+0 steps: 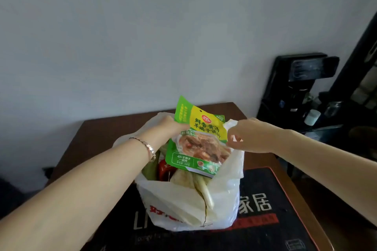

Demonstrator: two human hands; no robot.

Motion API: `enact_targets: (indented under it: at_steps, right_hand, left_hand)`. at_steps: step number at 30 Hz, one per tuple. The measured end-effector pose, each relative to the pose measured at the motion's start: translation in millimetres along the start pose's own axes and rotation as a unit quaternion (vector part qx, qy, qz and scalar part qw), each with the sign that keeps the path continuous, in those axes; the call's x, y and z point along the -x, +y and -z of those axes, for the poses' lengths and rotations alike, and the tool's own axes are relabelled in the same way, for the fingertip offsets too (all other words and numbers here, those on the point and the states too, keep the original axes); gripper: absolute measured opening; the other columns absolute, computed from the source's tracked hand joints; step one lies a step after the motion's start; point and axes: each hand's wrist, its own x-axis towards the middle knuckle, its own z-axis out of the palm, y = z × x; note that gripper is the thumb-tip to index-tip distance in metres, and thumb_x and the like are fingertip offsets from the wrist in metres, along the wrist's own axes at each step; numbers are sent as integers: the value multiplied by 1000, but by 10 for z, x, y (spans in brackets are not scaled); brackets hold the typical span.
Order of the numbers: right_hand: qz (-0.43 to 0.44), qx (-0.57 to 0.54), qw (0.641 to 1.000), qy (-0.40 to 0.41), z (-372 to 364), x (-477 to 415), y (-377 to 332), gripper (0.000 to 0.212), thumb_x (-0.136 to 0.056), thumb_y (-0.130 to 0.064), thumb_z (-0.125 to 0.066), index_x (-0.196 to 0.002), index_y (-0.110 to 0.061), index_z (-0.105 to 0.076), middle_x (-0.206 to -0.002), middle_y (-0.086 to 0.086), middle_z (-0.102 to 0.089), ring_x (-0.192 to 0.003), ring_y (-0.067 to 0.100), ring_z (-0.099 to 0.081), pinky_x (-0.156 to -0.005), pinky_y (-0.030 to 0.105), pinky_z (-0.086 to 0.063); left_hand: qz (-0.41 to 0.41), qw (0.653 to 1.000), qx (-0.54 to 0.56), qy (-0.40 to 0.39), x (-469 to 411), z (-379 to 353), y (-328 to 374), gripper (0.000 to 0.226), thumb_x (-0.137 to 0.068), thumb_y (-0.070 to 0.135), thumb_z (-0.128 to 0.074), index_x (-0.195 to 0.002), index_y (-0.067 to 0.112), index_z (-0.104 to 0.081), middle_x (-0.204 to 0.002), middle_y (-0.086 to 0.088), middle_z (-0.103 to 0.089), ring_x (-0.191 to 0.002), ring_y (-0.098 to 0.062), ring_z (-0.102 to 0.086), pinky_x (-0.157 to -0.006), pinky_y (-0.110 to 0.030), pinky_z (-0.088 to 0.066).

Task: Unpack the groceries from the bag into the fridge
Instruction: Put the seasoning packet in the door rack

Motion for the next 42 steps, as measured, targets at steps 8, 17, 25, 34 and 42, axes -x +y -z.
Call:
enact_targets:
  at_steps: [8,17,25,34,42]
  right_hand:
    - [-145,8,988,-46,-262,85,127,35,-94,-45,-38,-82,-20,-60,-66,-8,-45,-74,17,-55,-67,26,-41]
    - [-228,113,964,-73,-193,-38,-140,40,-92,-53,-39,-100,-22,-61,-97,-5,-56,-104,18,-49,-105,43,-24]
    - [-238,-147,959,-52,-381,-751,-1056,99,-75,-75,-46,-141,-4,-27,-124,11,-54,-110,27,-56,-90,37,-48]
    - [-330,-370,867,50,-138,-828,-1075,56,-80,-34,-64,-124,-5,-42,-93,6,-62,-80,17,-61,-62,16,-50]
    - [-341,-406,817,227,536,-283,-637,58,-78,-23,-65,-129,-18,-39,-96,2,-60,-67,13,-58,-55,23,-48]
  left_hand:
    - [-123,961,247,-28,-58,172,71,12,-89,15,-62,-95,9,-69,-90,-2,-68,-88,-19,-63,-82,-28,-47]
    - [-267,915,254,164,49,1135,126,10,-88,16,-62,-78,17,-65,-81,-6,-64,-78,-17,-56,-75,-29,-43]
    - [-237,952,54,186,90,1282,-310,34,-87,20,-62,-74,-11,-59,-53,-8,-41,-51,-22,-34,-54,-30,-25]
    - [-249,949,58,184,63,1490,-645,40,-88,19,-62,-71,-16,-52,-48,-2,-28,-48,-17,-25,-52,-30,-18]
    - [-342,924,95,144,-122,1260,-149,38,-89,17,-61,-57,2,-47,-46,1,-32,-46,-13,-27,-50,-29,-21]
